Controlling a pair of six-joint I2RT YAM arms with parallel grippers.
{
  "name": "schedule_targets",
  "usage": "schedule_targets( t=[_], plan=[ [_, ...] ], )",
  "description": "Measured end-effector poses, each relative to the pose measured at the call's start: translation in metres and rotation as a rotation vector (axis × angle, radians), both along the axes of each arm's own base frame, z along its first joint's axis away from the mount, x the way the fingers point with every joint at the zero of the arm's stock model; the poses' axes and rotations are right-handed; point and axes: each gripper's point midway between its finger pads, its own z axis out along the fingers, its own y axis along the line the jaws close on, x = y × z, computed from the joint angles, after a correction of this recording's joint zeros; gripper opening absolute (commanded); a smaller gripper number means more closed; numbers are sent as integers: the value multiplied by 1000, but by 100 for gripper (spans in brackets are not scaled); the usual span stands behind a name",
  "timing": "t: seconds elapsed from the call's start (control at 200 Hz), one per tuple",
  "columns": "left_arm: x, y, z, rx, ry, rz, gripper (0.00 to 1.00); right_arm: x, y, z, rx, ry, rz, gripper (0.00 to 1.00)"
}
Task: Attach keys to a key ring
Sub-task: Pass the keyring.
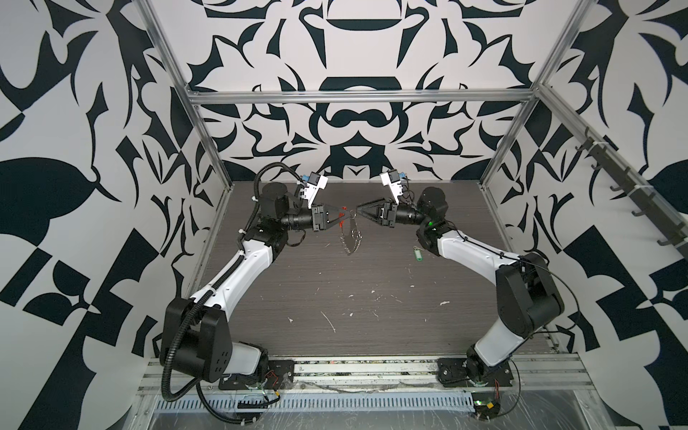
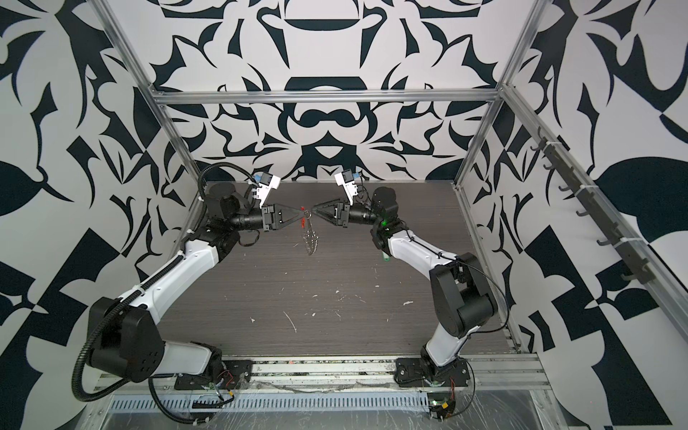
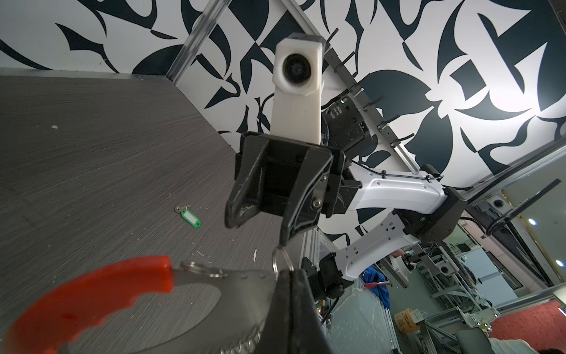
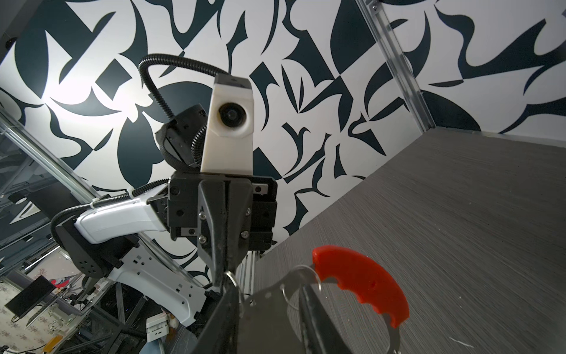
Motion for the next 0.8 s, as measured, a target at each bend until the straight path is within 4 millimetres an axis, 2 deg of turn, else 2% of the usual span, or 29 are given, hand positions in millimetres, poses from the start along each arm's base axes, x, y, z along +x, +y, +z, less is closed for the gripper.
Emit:
schedule_targets(
  t=[0.205,0.465,0.565,0.8],
  plan=[
    [0,-2,-2,2,5,-4,0,-3,2,-2,-13,-15,-5,40],
    [1,-4,-5,5,15,-8,0,-6,5,-3,-19,-19,1,38],
    [1,-4,-5,5,15,-8,0,-7,6,-4,-19,-18,6,30],
    [3,-4,-6,7,17,3,0,-10,8,-3,-18,-25,13,2]
  ],
)
